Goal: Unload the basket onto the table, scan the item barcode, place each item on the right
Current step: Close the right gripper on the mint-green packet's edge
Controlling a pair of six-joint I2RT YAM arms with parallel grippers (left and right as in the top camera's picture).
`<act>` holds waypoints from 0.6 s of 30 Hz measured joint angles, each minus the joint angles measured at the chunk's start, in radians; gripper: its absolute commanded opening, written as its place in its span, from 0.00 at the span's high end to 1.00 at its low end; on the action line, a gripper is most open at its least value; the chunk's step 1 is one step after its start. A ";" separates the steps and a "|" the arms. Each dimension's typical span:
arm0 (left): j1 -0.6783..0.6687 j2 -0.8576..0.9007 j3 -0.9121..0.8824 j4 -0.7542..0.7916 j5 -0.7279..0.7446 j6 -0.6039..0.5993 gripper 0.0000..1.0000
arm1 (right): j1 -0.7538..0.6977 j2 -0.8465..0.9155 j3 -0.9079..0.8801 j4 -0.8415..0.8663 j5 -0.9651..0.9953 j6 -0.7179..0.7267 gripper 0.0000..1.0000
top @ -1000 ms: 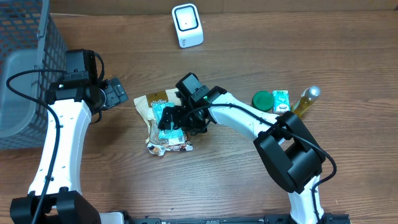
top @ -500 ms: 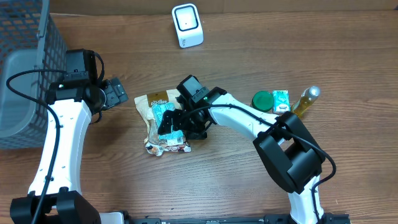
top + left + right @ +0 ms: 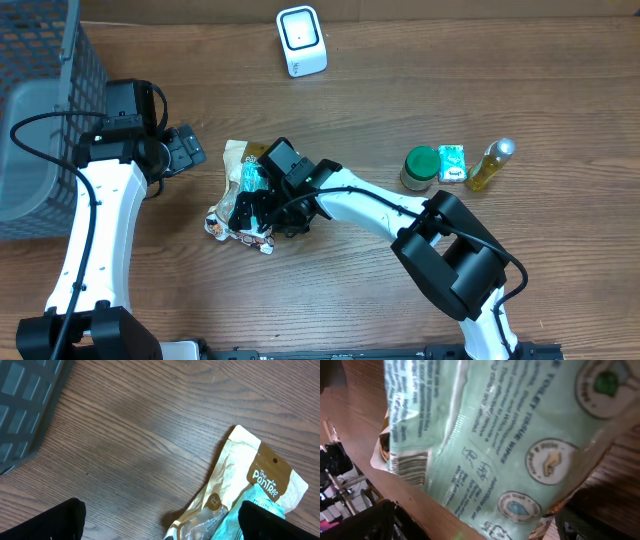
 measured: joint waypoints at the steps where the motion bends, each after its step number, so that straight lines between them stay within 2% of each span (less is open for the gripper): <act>1: 0.000 0.000 0.000 0.000 0.000 0.000 0.00 | -0.001 0.000 0.000 -0.004 -0.005 -0.005 0.05; 5: 0.000 0.000 0.000 0.000 0.000 0.000 0.00 | -0.005 -0.002 0.000 -0.010 -0.001 -0.021 0.00; 15: 0.000 0.000 0.000 0.000 0.000 0.000 0.00 | -0.066 -0.044 -0.012 -0.046 0.128 -0.070 0.00; 16: 0.000 0.000 0.000 0.000 0.000 0.000 0.00 | -0.075 -0.044 -0.012 -0.046 0.134 -0.074 0.02; 18: 0.000 0.000 0.000 0.000 0.000 0.000 0.01 | -0.091 -0.044 -0.012 -0.043 0.141 -0.087 0.19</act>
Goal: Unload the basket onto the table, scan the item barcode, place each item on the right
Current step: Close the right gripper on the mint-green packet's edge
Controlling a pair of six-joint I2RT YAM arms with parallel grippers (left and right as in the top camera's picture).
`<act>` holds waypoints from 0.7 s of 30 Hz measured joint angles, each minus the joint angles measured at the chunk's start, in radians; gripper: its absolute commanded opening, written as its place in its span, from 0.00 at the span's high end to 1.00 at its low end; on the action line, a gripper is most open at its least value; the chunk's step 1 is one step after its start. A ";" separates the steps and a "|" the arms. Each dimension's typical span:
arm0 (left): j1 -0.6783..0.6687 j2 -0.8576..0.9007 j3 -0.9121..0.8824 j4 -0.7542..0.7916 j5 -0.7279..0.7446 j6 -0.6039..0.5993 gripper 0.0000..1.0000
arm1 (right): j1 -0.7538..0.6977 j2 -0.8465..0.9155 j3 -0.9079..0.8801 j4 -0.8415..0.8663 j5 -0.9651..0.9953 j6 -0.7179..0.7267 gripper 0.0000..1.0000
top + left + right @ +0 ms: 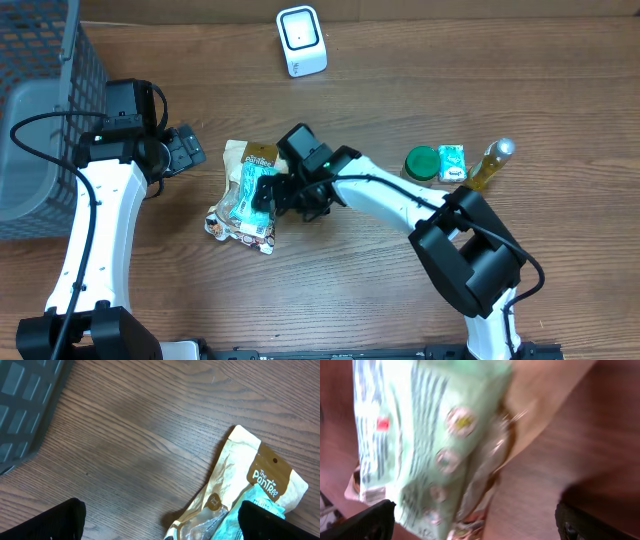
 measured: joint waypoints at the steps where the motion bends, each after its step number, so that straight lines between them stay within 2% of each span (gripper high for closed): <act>1: 0.000 0.000 0.000 0.000 0.000 0.000 0.00 | -0.008 0.000 0.000 0.002 0.003 -0.003 0.31; 3: 0.000 0.000 0.000 0.000 0.000 0.000 0.01 | -0.017 0.000 0.000 0.007 0.011 -0.006 0.45; 6: 0.000 0.000 0.000 0.000 0.000 0.000 0.00 | -0.021 0.000 0.000 0.023 0.016 -0.006 0.50; 13: 0.000 0.000 0.000 0.000 0.000 0.000 0.01 | -0.003 0.000 0.000 0.046 0.019 -0.007 0.42; 21: 0.000 0.000 0.000 0.000 0.000 0.000 0.01 | 0.012 0.000 0.000 0.071 0.041 -0.008 0.39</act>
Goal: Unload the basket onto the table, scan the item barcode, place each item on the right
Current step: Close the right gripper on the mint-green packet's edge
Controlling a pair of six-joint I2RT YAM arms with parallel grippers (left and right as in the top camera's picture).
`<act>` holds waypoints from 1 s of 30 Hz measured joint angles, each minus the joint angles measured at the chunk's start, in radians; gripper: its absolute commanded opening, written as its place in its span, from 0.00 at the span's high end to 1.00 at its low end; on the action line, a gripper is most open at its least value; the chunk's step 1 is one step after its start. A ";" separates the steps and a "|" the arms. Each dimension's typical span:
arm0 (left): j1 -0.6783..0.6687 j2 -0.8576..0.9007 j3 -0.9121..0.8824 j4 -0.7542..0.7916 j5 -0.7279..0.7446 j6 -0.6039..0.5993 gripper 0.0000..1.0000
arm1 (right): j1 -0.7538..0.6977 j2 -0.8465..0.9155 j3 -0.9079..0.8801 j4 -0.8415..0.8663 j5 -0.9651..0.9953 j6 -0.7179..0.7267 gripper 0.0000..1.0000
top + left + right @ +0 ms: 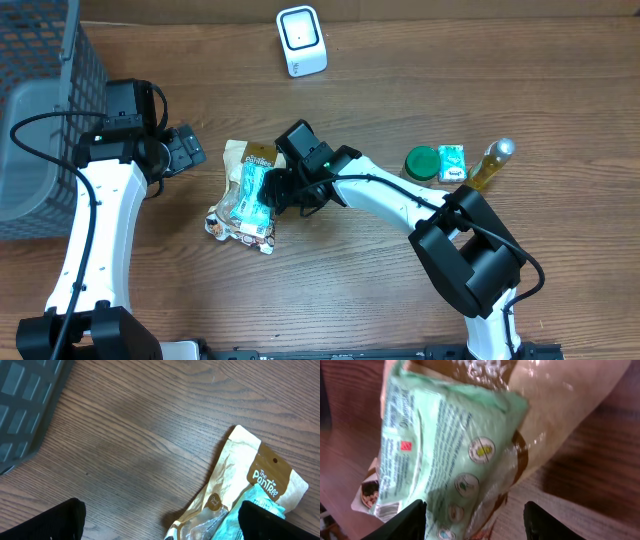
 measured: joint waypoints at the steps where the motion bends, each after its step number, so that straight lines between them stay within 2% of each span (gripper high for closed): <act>1: 0.000 0.000 0.000 0.000 0.000 0.000 0.01 | 0.000 0.000 0.000 0.006 0.003 0.000 0.39; 5: 0.000 0.000 0.000 0.000 0.000 0.000 0.00 | 0.000 0.000 0.000 0.024 0.008 0.000 0.44; 16: 0.000 0.000 0.000 0.000 0.000 0.000 0.01 | 0.000 0.000 0.000 0.046 0.018 0.000 0.44; 19: 0.000 0.000 0.000 0.000 0.000 0.000 0.00 | 0.000 0.000 0.000 0.050 0.019 -0.001 0.49; 24: 0.000 0.000 0.000 0.000 0.000 0.000 0.00 | 0.000 0.000 0.000 0.057 0.024 0.000 0.51; 29: 0.000 0.000 0.000 0.000 0.000 0.000 0.00 | 0.000 0.000 0.000 0.058 0.033 -0.002 0.72; 30: 0.000 0.000 0.000 0.000 0.000 0.000 0.00 | 0.000 0.000 0.000 0.059 0.034 -0.006 0.74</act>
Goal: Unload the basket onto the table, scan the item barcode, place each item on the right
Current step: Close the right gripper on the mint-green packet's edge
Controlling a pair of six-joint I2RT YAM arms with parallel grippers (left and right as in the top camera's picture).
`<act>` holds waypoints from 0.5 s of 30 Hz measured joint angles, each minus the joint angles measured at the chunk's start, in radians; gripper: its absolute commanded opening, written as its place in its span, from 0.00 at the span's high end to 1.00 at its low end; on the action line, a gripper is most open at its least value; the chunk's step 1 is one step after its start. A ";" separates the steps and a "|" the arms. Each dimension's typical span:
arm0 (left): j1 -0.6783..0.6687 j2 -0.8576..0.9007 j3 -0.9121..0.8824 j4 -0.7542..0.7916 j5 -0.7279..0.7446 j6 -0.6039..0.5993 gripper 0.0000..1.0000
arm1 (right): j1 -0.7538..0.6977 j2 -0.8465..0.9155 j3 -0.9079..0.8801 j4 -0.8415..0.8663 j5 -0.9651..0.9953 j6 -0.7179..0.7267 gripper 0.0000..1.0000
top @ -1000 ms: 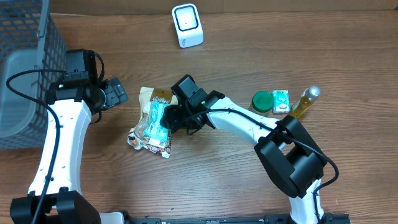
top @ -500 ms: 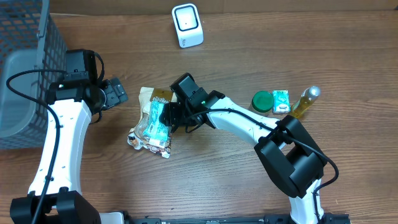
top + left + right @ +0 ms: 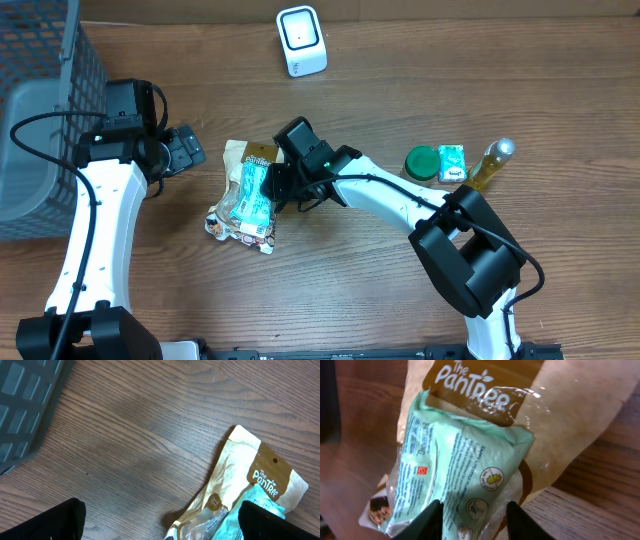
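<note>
A mint-green wipes pack [image 3: 250,195] lies on a tan PanTree pouch [image 3: 238,156] left of the table's middle. In the right wrist view the wipes pack [image 3: 455,475] fills the centre, printed side up, over the pouch [image 3: 560,420]. My right gripper [image 3: 474,522] is open, partly narrowed, with its fingers on either side of the pack's near end; seen from above the right gripper [image 3: 272,188] sits at the pack's right edge. My left gripper [image 3: 160,527] is open over bare wood beside the pouch [image 3: 240,490]. The white scanner [image 3: 301,40] stands at the far edge.
A grey mesh basket [image 3: 40,110] fills the far left. A printed snack packet [image 3: 235,228] lies under the pouch's near end. A green-lidded jar [image 3: 421,165], a small green box [image 3: 452,162] and a yellow bottle [image 3: 490,165] stand at the right.
My right gripper's fingers have come closer together around the wipes pack's near end, and the gripper has shifted slightly towards the pack. The left arm has not moved.
My right gripper was wide open, low over the wipes pack with its barcode side close to the camera. Then it stood back to the pack's right, still wide open. After that its fingers narrowed around the pack, and now narrower still. The left arm stayed put.
</note>
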 measured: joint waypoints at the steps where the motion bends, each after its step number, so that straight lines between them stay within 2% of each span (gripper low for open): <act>1: 0.000 0.000 0.000 0.000 0.000 0.000 0.00 | 0.000 0.000 0.000 0.000 0.002 0.003 0.74; 5: 0.000 0.000 0.000 0.000 0.000 0.000 0.00 | 0.000 0.000 0.000 0.000 0.005 0.006 0.74; 6: 0.000 0.000 0.000 0.000 0.000 0.000 0.00 | 0.000 0.000 0.000 0.000 0.006 0.006 0.68; 7: 0.000 0.000 0.000 0.000 0.000 0.000 0.00 | 0.000 0.000 0.000 -0.001 0.006 0.007 0.57; 8: 0.000 0.000 0.000 0.000 0.000 0.000 0.00 | 0.000 0.000 0.000 0.000 0.008 0.012 0.52; 15: 0.000 0.000 0.000 0.000 0.000 0.000 0.00 | 0.000 0.000 0.000 0.000 0.007 0.005 0.48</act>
